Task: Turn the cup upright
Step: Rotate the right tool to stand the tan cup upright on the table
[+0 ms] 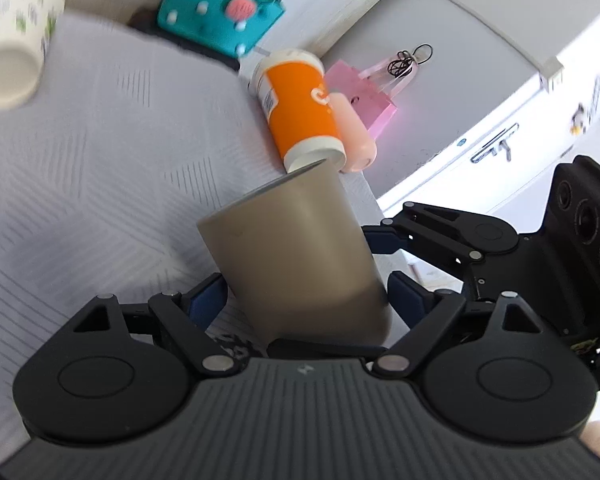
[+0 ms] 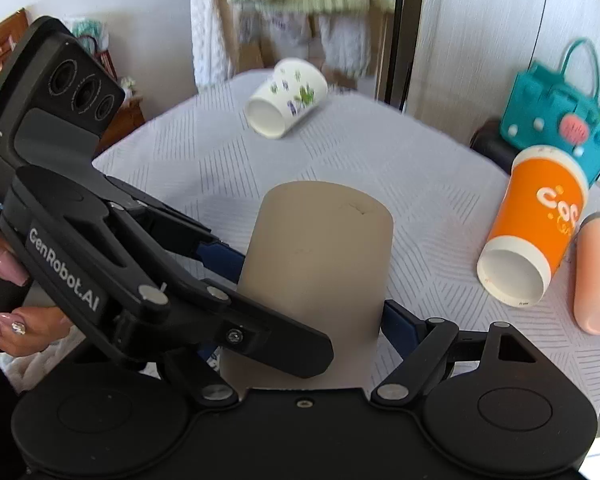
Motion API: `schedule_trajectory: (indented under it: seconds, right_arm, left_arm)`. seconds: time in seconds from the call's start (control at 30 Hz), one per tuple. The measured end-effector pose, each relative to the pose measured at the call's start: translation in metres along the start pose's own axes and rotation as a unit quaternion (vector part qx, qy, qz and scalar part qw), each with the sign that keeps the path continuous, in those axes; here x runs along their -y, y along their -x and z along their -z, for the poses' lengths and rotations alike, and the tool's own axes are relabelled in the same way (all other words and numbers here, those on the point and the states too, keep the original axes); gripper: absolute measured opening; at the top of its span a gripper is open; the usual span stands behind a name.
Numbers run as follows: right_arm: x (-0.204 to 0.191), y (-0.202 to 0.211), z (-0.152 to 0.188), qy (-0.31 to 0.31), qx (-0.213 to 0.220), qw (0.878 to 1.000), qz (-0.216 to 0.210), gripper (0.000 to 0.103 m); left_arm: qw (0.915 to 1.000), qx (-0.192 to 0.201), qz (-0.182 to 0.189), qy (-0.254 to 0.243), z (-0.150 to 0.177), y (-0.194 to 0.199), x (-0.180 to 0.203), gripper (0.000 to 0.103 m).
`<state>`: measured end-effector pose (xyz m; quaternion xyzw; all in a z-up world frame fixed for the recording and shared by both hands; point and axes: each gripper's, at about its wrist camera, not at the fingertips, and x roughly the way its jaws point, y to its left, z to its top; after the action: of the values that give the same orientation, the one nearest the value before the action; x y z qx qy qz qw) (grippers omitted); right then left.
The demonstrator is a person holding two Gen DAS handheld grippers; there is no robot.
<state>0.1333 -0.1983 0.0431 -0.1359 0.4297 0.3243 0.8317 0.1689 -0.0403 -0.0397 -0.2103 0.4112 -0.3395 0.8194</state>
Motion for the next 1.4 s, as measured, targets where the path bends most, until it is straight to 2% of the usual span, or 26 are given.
schedule_trajectory:
  seconds: [0.17, 0.33, 0.5, 0.6, 0.73, 0.87, 0.97, 1.17, 1.4]
  right_arm:
    - [-0.012, 0.007, 0.011, -0.003, 0.068, 0.998, 0.017, 0.085]
    - [-0.019, 0.013, 0.007, 0.007, 0.129, 0.991, 0.025, 0.085]
    - [-0.027, 0.014, -0.001, 0.065, 0.190, 0.979, 0.046, 0.085]
    - [-0.032, 0.009, -0.009, 0.092, 0.211, 0.971, 0.065, 0.085]
    - [-0.024, -0.003, -0.022, 0.084, 0.222, 0.969, 0.074, 0.083]
    - [-0.014, -0.012, -0.030, 0.059, 0.227, 0.969, 0.073, 0.081]
    - [-0.008, -0.017, -0.029, 0.050, 0.235, 0.969, 0.063, 0.081]
    - [0.007, -0.032, -0.026, 0.045, 0.255, 0.964, 0.053, 0.081]
    - [0.014, -0.044, -0.024, 0.044, 0.245, 0.966, 0.066, 0.081]
  left_arm:
    - [0.9963, 0.045, -0.037, -0.063, 0.006, 0.019, 0.018, 0.085]
    - [0.9903, 0.075, -0.059, -0.101, -0.002, 0.039, 0.027, 0.084]
    - [0.9823, 0.100, -0.083, -0.134, -0.016, 0.056, 0.034, 0.083]
    - [0.9766, 0.109, -0.103, -0.155, -0.024, 0.060, 0.036, 0.082]
    - [0.9725, 0.110, -0.120, -0.167, -0.036, 0.056, 0.031, 0.077]
    - [0.9750, 0.107, -0.117, -0.156, -0.045, 0.047, 0.020, 0.076]
    - [0.9742, 0.110, -0.120, -0.157, -0.048, 0.043, 0.015, 0.075]
    - [0.9665, 0.107, -0.146, -0.182, -0.056, 0.028, 0.014, 0.075]
    - [0.9627, 0.090, -0.156, -0.202, -0.060, 0.013, 0.012, 0.074]
